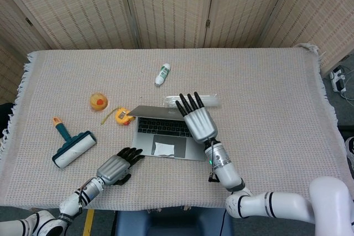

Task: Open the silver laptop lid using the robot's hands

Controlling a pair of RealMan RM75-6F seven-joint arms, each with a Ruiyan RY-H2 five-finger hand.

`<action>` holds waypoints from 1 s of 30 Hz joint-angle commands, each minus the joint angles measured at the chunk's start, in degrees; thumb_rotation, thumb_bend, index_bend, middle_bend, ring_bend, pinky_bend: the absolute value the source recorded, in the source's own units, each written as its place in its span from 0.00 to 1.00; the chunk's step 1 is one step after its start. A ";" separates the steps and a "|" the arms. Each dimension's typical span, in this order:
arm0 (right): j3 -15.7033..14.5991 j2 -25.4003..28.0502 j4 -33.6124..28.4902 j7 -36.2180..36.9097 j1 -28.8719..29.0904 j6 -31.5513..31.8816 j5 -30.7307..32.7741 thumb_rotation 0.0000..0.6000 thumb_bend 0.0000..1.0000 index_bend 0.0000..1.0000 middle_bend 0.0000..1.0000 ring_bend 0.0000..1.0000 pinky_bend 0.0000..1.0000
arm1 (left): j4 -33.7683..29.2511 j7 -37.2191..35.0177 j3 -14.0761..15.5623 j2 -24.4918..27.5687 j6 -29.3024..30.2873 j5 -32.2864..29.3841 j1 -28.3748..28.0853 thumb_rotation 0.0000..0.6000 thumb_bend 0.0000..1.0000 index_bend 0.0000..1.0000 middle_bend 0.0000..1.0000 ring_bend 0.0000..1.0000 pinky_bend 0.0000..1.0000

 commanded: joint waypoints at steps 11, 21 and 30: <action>4.82 1.43 6.85 1.58 4.06 -1.75 7.66 1.00 0.66 0.00 0.00 0.00 0.00 | -0.61 0.85 0.10 0.14 0.12 -0.50 -0.06 1.00 0.59 0.05 0.00 0.00 0.00; 8.07 0.81 13.14 2.04 7.78 -2.46 13.58 1.00 0.66 0.00 0.00 0.00 0.00 | -0.74 1.10 0.00 0.04 0.05 -0.95 -0.19 1.00 0.59 0.05 0.00 0.00 0.00; 9.70 -0.02 19.20 1.17 10.42 -2.38 18.90 1.00 0.66 0.00 0.00 0.00 0.00 | -1.22 1.66 0.20 0.28 0.16 -1.00 -0.19 1.00 0.59 0.05 0.00 0.00 0.00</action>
